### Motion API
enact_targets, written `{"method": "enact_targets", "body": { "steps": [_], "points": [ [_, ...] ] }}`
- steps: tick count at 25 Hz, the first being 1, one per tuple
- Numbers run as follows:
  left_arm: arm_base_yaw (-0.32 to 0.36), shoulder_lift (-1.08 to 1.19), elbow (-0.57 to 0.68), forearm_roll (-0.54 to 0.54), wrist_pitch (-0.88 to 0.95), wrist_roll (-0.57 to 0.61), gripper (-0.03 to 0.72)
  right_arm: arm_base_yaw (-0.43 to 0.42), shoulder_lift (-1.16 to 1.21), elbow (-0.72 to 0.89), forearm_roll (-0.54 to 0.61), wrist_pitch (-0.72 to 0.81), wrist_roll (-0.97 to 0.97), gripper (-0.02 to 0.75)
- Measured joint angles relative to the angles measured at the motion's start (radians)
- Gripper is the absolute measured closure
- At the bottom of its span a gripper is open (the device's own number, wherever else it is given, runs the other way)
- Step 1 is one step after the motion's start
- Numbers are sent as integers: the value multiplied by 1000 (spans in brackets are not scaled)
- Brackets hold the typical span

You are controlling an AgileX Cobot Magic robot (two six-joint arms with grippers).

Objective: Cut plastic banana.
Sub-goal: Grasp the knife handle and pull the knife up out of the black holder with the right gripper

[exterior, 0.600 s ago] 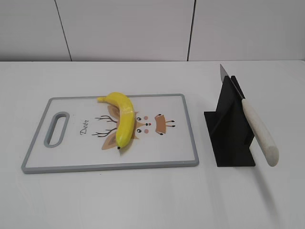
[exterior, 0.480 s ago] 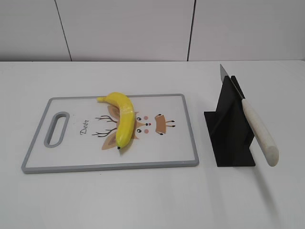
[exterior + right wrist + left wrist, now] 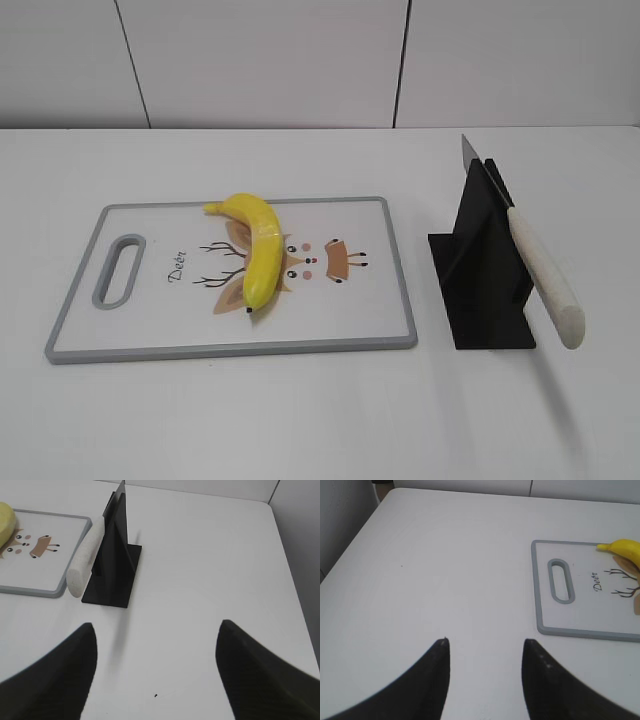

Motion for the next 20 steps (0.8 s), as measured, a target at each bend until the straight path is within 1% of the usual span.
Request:
{"method": "enact_targets", "body": {
  "steps": [13, 18, 20],
  "points": [
    [0, 0, 0, 0, 0, 0, 244, 0, 0, 0, 0, 0, 0, 169],
    [0, 0, 0, 16, 0, 0, 157, 0, 0, 0, 0, 0, 0, 169],
    [0, 0, 0, 23, 0, 0, 140, 0, 0, 0, 0, 0, 0, 169]
  ]
}}
